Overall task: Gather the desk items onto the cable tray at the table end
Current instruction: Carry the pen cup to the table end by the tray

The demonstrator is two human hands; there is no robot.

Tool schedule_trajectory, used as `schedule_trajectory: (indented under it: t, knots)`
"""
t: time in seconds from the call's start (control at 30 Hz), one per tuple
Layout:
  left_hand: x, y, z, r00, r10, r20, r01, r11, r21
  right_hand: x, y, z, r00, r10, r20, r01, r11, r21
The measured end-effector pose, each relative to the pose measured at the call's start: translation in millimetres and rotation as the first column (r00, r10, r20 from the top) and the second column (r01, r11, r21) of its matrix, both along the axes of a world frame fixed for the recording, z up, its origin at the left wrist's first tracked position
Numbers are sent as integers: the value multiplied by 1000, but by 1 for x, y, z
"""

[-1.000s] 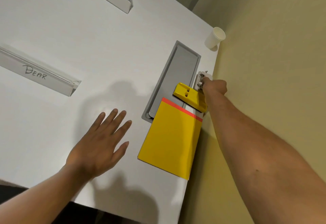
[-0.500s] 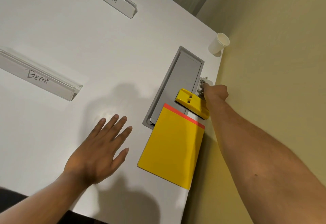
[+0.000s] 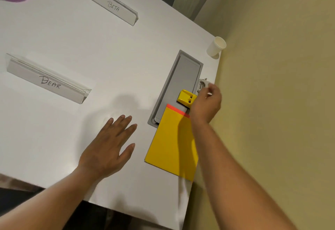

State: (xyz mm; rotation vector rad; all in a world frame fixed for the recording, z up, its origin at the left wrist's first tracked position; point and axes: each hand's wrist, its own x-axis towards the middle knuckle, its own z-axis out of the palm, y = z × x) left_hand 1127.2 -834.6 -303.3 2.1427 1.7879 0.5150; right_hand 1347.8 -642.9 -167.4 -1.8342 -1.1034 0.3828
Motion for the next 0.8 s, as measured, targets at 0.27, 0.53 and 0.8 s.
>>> schedule_trajectory:
  t: [0.27,0.53,0.8]
  knots:
    - [-6,-13,79,999,-39,11,40,990,-138,-77,-196,-5,846,513,146,-482,852,-204]
    - [-77,-82,204,981,188,-53,-189,982,-8,-155,-227,53,730,645,227,-626,764,-158]
    - [-194,-167,291,897,356,-260,-331,934,138,-252,-289,122,478,785,394,-803,572,-164]
